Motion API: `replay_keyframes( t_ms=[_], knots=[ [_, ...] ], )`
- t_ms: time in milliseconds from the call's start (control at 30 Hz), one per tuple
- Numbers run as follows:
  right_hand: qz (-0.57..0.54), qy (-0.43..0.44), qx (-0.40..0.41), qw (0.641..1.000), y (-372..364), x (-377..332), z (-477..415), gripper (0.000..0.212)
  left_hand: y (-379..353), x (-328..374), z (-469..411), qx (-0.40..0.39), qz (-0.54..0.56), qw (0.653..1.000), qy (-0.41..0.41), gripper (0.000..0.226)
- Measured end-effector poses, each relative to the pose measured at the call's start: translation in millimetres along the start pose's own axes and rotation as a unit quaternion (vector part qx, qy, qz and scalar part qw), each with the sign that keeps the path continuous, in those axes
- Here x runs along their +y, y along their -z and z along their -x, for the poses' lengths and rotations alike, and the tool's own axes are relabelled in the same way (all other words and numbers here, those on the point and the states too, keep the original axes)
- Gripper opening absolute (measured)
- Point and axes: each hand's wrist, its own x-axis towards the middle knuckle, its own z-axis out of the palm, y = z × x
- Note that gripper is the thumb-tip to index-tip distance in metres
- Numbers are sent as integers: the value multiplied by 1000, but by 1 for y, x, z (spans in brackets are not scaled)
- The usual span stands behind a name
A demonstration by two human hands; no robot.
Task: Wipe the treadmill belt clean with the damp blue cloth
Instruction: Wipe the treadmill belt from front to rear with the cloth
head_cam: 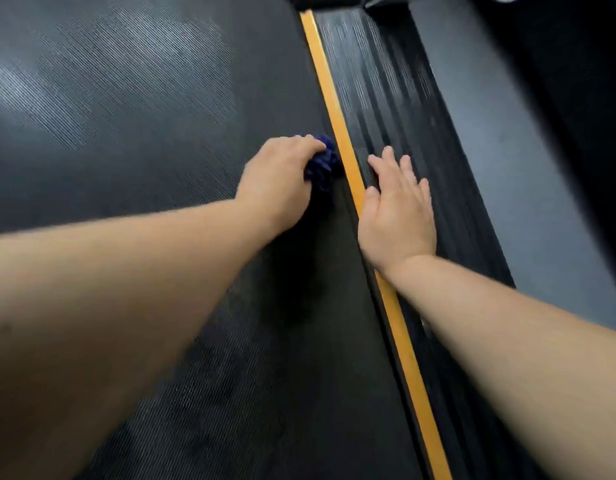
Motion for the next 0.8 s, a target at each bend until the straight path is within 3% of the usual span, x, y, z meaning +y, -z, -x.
replay_keyframes(
  t_ms=[100, 200, 233, 333, 433, 633, 667, 800],
  knots=[
    [24, 53, -51, 997, 14, 23, 17, 47, -17, 27, 68, -37, 55, 993, -99, 50],
    [51, 52, -24, 997, 20, 42, 35, 48, -13, 18, 83, -119, 41, 963, -237, 53],
    [51, 55, -18, 997, 19, 42, 36, 48, -8, 12, 67, -132, 25, 960, -246, 56],
    [50, 65, -13, 997, 16, 42, 32, 49, -1, 7, 28, -113, -2, 981, -157, 65],
    [47, 66, -14, 997, 16, 44, 32, 48, -13, 20, 57, -85, 15, 993, -79, 62],
    [59, 68, -17, 996, 19, 41, 34, 49, -7, 28, 124, -152, 35, 961, -229, 52],
    [63, 66, -18, 996, 19, 41, 34, 49, -2, 24, 111, -141, 24, 966, -216, 49],
    [70, 67, -24, 995, 19, 41, 34, 48, 5, 4, 32, -49, -18, 998, -37, 53]
  ],
)
